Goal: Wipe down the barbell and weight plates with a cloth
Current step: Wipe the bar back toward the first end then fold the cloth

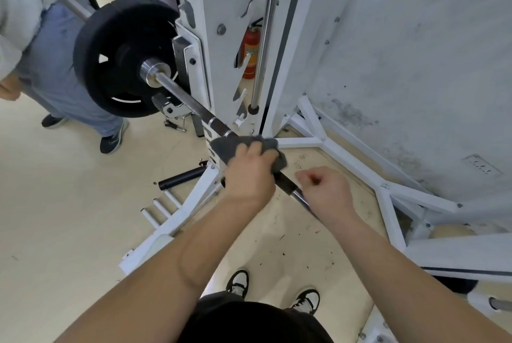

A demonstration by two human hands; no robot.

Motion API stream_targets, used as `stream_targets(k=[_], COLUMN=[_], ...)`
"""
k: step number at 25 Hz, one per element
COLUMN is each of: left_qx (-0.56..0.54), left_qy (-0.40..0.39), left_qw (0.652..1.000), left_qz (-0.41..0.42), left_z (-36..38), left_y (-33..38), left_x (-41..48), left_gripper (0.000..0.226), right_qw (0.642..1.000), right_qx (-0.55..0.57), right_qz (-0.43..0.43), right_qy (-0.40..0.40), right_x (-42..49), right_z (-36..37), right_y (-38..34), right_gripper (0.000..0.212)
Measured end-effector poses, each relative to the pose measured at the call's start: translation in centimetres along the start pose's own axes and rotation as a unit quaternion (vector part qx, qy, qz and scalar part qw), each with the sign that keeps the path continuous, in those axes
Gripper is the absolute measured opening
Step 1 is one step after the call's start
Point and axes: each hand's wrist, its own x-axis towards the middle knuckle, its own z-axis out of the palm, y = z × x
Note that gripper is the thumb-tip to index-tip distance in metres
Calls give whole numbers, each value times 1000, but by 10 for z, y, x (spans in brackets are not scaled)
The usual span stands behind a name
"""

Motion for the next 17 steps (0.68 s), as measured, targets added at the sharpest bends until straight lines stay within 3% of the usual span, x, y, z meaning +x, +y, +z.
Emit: stream_targets(k=[3, 5, 8, 10, 13, 15, 16, 17], left_qx=[-50, -41, -21, -14, -126, -246, -318, -387], left_qy=[-68, -49, 15, 6, 8, 72, 121, 157], left_qw=[985, 989, 1000, 998, 978, 966, 935, 877], left_qz=[152, 136, -7, 56, 166, 31, -102, -240], left_z=[-1, -3, 3, 20, 26, 14, 4, -2], left_y=[-1, -10, 11, 34, 13, -14, -23, -32], left_x=[-28, 0, 9, -26, -53, -42, -39, -40], left_gripper=[46, 41, 36, 40, 41, 34, 26, 19], right_qw=[993, 991, 995, 998, 1000, 1000, 999, 999], right_qx=[90, 109, 89, 63, 11, 8, 12, 14], right_qz=[48, 70, 43, 14, -10, -18, -20, -24], right_qy=[53, 39, 6, -5, -16, -21, -27, -32], right_x=[0, -3, -9, -10, -9, -8, -8, -7], right_z=[-31, -39, -31, -25, -26, -27, -26, -24], right_y=[10, 12, 11, 9, 7, 4, 2, -1], right_gripper=[30, 30, 32, 41, 42, 36, 31, 26])
